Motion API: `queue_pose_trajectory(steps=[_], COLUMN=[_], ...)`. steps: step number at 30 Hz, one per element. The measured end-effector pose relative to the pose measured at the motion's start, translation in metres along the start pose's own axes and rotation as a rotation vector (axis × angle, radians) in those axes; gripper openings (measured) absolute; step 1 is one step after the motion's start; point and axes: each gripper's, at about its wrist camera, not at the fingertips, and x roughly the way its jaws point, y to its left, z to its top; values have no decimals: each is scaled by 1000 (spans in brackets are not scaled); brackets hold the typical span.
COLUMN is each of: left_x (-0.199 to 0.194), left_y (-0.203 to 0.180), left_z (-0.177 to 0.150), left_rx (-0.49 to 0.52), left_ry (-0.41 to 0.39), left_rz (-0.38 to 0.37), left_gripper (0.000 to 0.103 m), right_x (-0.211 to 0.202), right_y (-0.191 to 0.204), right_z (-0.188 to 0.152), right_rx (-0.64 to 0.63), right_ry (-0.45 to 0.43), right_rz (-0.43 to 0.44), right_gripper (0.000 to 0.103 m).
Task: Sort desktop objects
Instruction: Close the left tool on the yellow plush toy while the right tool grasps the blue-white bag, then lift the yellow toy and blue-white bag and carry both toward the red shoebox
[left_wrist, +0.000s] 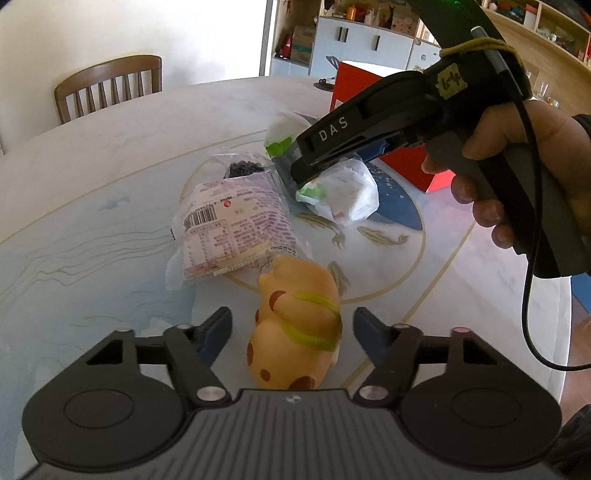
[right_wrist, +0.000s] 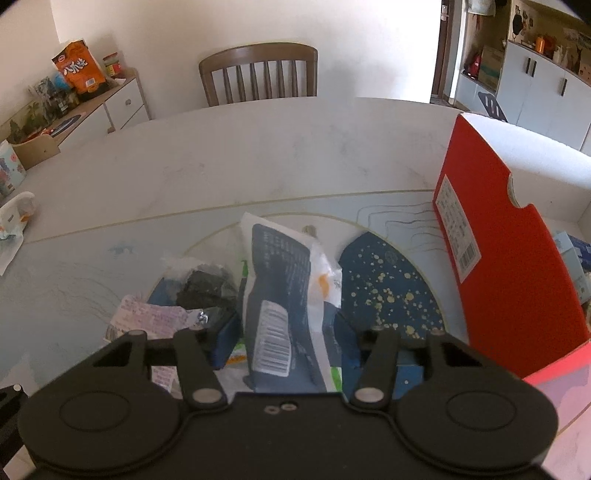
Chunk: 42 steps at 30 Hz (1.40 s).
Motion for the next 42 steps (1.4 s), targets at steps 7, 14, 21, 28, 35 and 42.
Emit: queue_pose_trajectory(steps=[7, 14, 21, 28, 35, 42], left_x=[0, 0, 0, -4, -14, -25], left_y=[-3, -4, -4, -6, -13, -23], left_z=[0, 1, 4, 8, 22, 42], left_rx=[-3, -8, -14, -19, -23, -22], left_ry=[9, 11, 17, 8, -19, -50], left_rz=[4, 9, -11, -6, -6, -15], left_gripper=[51, 47, 46, 46, 45, 45], right_x=[-3, -10, -21, -37, -56, -75], right_y=[-1, -2, -4, -12, -22, -33], right_z=[-1, 1, 1, -1, -5, -8], right_rx=[0, -4, -13, 2, 31, 67], right_ry=[-7, -24, -49, -64, -79, -102], right_rz=[0, -6, -13, -7, 5, 19], right_gripper=[35, 24, 19, 19, 18, 18])
